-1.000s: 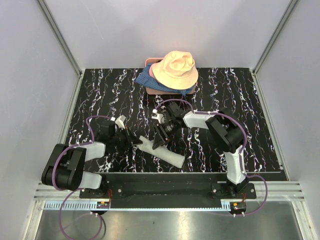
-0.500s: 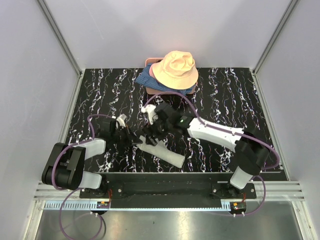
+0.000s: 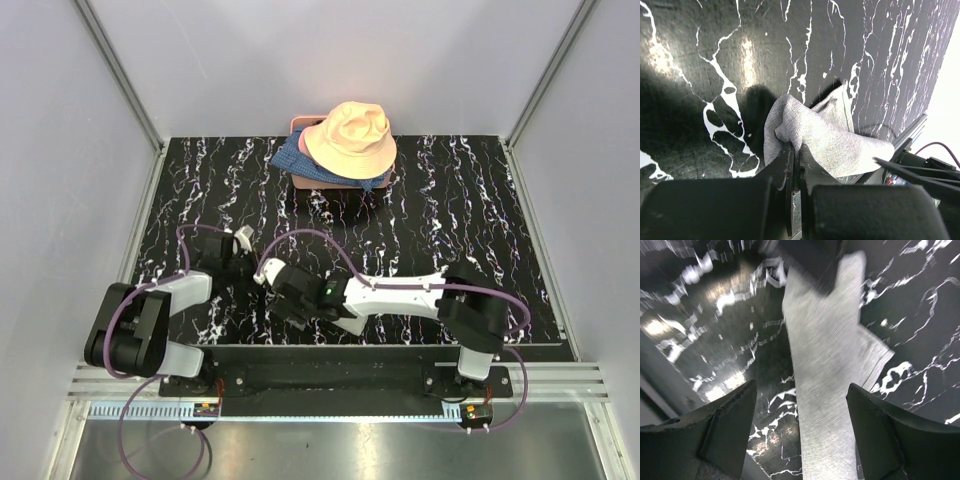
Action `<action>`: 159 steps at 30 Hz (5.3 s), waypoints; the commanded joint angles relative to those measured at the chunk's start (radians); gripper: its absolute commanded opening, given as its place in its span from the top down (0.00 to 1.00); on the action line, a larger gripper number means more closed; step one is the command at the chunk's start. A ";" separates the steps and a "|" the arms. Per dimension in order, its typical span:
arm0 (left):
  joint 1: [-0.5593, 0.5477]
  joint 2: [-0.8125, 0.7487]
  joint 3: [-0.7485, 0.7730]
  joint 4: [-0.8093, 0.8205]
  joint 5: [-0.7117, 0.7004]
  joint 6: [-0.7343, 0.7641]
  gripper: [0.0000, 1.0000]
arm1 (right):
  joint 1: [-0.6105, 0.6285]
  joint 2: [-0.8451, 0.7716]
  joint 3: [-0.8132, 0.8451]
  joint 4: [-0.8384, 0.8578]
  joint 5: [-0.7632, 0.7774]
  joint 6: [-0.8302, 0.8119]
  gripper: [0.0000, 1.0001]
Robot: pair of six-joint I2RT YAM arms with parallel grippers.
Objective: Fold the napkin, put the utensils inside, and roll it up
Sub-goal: Roll the napkin with the utensil
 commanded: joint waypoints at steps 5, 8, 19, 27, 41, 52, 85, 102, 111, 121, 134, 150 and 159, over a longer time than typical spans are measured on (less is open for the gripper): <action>-0.001 0.034 0.046 0.015 -0.011 0.021 1.00 | 0.047 0.070 -0.036 0.068 0.163 -0.045 0.20; -0.001 0.037 0.047 0.015 -0.009 0.022 1.00 | 0.049 0.087 -0.044 0.077 0.243 -0.044 0.21; -0.001 0.043 0.050 0.018 0.003 0.027 1.00 | 0.047 0.152 -0.061 0.092 0.281 -0.071 0.30; 0.001 0.011 0.075 -0.005 -0.011 0.045 0.82 | -0.008 0.167 -0.074 0.063 0.042 -0.021 0.59; 0.018 -0.170 0.063 -0.078 -0.155 0.096 0.35 | -0.281 0.091 -0.093 0.063 -0.705 0.059 0.64; -0.027 -0.210 -0.032 0.071 -0.089 0.093 0.35 | -0.453 0.209 -0.007 0.051 -1.098 0.080 0.65; -0.096 0.098 0.035 0.236 -0.043 0.077 1.00 | -0.606 0.209 0.136 -0.098 -0.913 0.057 0.25; -0.090 0.212 0.152 0.078 -0.012 -0.010 1.00 | -0.117 -0.156 -0.232 0.249 0.051 -0.174 0.18; -0.087 0.221 0.169 0.058 -0.006 -0.004 1.00 | -0.042 -0.031 -0.226 0.289 0.110 -0.268 0.23; -0.087 0.220 0.190 0.036 0.011 0.013 1.00 | -0.062 0.103 -0.185 0.215 0.173 -0.226 0.39; -0.059 0.102 0.201 0.003 -0.024 0.060 0.47 | -0.332 0.055 -0.176 0.140 -0.737 -0.045 0.69; -0.061 -0.014 0.021 0.156 0.035 0.060 0.37 | -0.559 0.227 -0.050 0.138 -1.236 0.048 0.73; -0.078 0.042 -0.011 0.314 0.101 0.011 0.39 | -0.597 0.319 -0.001 0.128 -1.343 0.051 0.74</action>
